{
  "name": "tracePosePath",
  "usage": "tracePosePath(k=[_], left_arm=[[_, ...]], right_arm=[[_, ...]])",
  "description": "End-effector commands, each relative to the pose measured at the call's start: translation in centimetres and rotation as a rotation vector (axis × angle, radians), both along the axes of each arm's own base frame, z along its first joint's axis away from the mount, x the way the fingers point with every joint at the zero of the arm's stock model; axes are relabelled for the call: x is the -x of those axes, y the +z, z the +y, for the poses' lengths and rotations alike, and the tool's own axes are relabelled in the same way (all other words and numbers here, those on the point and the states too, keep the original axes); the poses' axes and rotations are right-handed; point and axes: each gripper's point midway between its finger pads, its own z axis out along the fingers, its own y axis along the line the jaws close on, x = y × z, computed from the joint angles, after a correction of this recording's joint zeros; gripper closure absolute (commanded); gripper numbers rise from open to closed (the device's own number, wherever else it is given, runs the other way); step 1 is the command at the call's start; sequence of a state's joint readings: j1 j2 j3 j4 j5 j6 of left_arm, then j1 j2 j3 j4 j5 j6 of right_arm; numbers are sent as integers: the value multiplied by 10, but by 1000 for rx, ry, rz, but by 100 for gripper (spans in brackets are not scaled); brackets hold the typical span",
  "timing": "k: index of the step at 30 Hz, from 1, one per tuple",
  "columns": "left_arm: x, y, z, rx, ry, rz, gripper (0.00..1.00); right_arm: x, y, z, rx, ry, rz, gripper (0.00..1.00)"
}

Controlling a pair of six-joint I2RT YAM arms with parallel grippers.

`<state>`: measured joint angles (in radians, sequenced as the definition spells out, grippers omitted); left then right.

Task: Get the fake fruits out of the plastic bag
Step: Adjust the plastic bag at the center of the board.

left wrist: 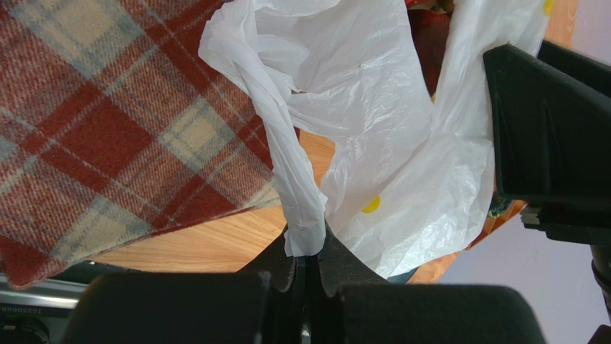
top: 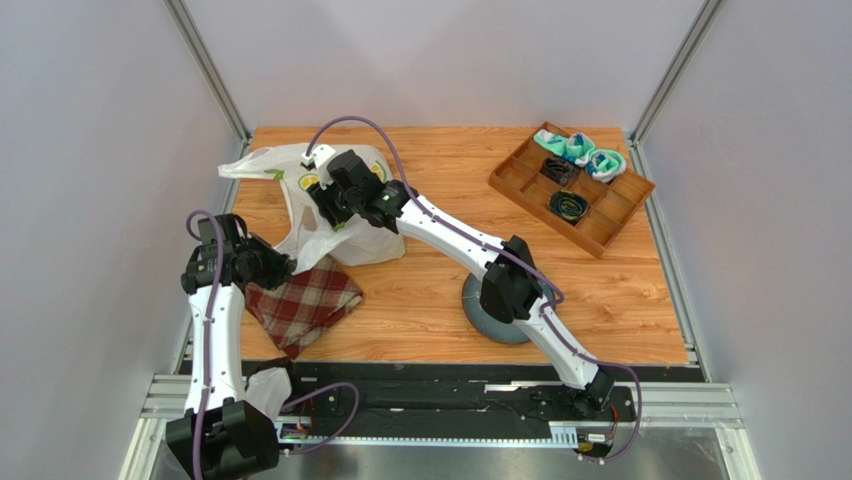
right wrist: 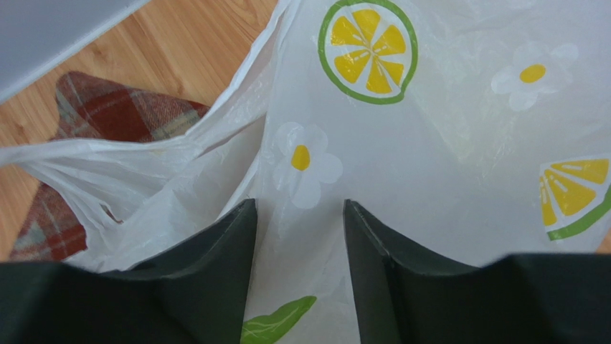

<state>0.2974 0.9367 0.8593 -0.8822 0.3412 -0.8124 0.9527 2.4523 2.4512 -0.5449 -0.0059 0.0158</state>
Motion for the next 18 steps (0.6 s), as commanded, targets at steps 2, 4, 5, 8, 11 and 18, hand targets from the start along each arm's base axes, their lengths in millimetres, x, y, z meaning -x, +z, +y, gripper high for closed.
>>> tracePosePath(k=[2, 4, 5, 8, 11, 18], left_arm=[[-15, 27, -2, -12, -64, -100, 100], [-26, 39, -8, -32, -127, -157, 100], [-35, 50, -12, -41, -158, -190, 100], [-60, 84, -38, -82, -313, -308, 100], [-82, 115, -72, -116, -476, -393, 100], [-175, 185, -88, -143, -528, -525, 100]], right_arm=[[-21, 17, -13, -5, -68, -49, 100], [-34, 35, -22, -24, -68, -85, 100], [-55, 47, -37, -51, -108, -101, 100], [-96, 103, -75, -147, -178, -187, 100], [-116, 159, -117, -241, -197, -228, 100], [-124, 210, -193, -305, -297, -236, 100]])
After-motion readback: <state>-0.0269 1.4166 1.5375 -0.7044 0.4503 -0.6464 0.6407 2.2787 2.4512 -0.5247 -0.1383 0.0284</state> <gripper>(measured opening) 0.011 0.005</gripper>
